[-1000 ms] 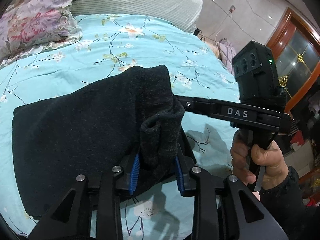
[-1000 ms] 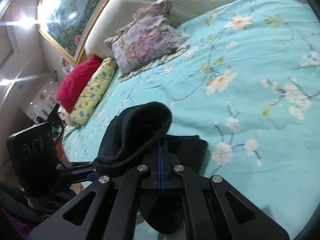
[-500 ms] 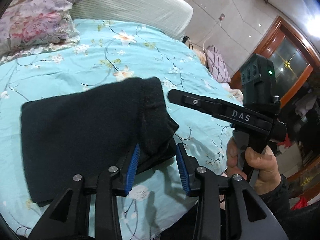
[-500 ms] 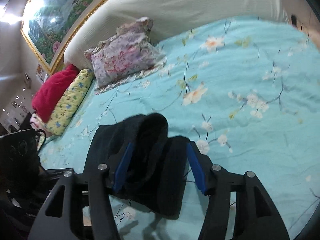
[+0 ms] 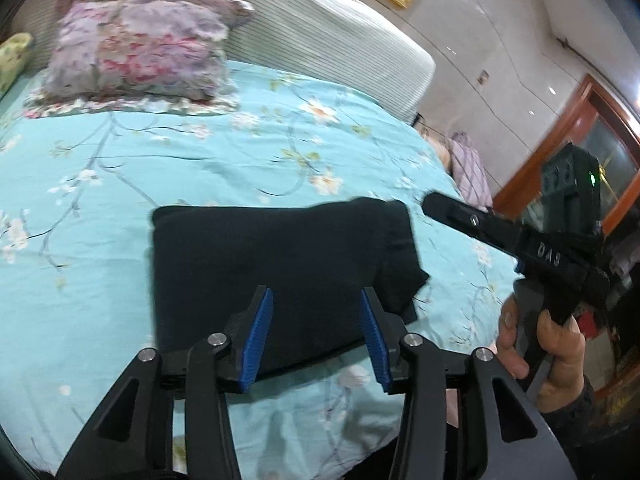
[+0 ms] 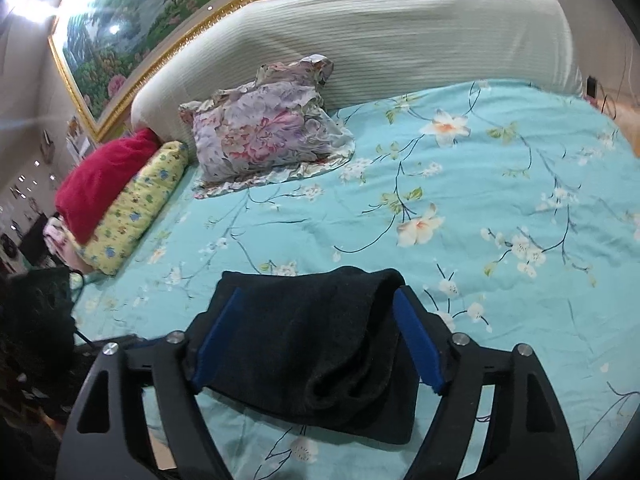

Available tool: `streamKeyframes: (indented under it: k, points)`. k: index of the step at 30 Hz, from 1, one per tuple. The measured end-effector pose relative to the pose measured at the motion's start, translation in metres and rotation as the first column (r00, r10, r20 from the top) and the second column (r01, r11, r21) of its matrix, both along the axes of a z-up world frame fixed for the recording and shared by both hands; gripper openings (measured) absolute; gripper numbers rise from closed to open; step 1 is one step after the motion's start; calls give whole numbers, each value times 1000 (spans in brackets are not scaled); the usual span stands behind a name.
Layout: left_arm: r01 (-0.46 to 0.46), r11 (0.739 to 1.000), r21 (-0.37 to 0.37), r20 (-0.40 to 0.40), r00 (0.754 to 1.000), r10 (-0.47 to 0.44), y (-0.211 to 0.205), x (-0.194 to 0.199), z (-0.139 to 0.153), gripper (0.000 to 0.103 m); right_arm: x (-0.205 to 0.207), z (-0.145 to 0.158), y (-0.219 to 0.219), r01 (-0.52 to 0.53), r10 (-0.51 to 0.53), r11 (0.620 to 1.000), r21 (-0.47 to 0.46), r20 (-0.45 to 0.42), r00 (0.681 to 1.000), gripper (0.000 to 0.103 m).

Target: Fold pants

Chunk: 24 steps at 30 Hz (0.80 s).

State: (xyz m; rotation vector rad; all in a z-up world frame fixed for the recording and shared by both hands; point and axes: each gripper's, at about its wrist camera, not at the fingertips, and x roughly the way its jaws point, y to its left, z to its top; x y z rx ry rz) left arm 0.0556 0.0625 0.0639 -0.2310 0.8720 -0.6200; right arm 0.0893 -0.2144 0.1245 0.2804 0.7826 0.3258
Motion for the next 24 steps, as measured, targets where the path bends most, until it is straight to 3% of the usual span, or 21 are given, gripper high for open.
streamKeyframes:
  k: [4,10,24]
  points:
    - [-49,999,0,-13,999,49,23,6,-4,51,3,-10,6,27,-28,999,-47,-23,999,80]
    - [-100,995,12,-43,994,100,44,18,-16,58,3,-30,1,62,-65,997,-34,-83,994,80]
    - [-122,991,49,-111,986,127,46,37,-45,66,5,-60,-9,89,-90,996,-15,-169,981,80]
